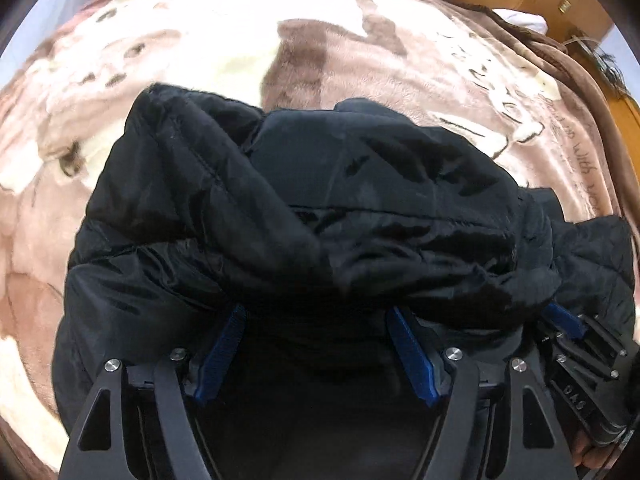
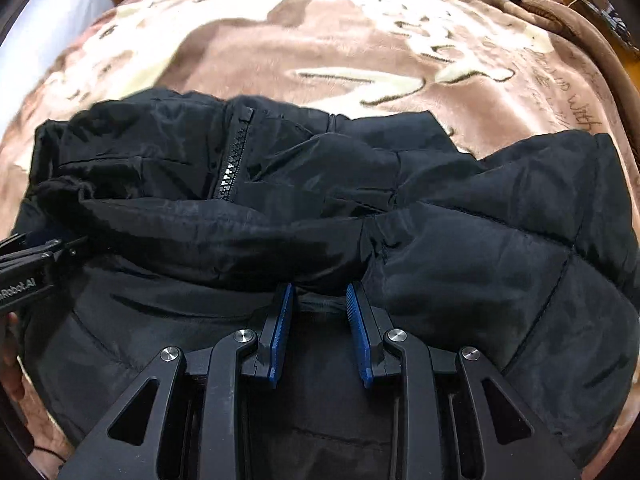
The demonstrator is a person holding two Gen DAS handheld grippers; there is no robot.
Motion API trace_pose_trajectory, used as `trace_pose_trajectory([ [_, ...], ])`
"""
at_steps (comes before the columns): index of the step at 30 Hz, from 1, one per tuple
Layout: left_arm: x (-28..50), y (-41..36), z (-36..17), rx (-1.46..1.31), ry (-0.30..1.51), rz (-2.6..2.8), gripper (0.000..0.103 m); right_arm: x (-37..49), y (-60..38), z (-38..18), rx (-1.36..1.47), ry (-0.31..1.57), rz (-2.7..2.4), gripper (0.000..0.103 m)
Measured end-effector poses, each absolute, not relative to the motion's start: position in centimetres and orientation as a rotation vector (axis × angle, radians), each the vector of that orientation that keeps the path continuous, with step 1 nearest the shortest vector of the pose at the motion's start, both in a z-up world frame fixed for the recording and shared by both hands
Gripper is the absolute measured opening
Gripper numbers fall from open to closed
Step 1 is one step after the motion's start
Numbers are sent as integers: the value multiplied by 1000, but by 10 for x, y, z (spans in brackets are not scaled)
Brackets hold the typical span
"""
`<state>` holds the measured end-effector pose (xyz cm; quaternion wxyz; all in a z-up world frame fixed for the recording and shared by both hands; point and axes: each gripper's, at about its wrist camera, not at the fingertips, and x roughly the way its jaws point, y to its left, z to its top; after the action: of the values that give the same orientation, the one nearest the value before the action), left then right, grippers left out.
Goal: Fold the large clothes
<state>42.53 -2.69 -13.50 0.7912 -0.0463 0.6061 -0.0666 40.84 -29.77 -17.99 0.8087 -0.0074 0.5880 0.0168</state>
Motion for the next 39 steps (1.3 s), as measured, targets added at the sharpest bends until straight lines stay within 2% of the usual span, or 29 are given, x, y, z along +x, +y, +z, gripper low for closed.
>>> trace_pose_trajectory([
  [7, 434, -26, -123, -143, 1354, -124, 74, 406, -307, -175, 67, 1258, 59, 28],
  [12, 431, -16, -94, -175, 1292, -150, 74, 392, -334, -134, 67, 1165, 66, 27],
  [17, 432, -11, -81, -116, 1240, -104, 74, 375, -360, -118, 18, 1081, -15, 27],
  [22, 445, -4, -96, -134, 1279, -105, 74, 376, -384, -136, 24, 1084, -40, 27],
  [30, 468, -5, -129, -193, 1372, -83, 75, 418, -387, -183, 93, 1284, -27, 27],
  [37, 464, -10, -124, -167, 1354, -70, 75, 418, -384, -184, 72, 1303, -33, 27],
  [39, 462, -11, -114, -134, 1352, -77, 74, 409, -383, -168, 57, 1245, -30, 28],
])
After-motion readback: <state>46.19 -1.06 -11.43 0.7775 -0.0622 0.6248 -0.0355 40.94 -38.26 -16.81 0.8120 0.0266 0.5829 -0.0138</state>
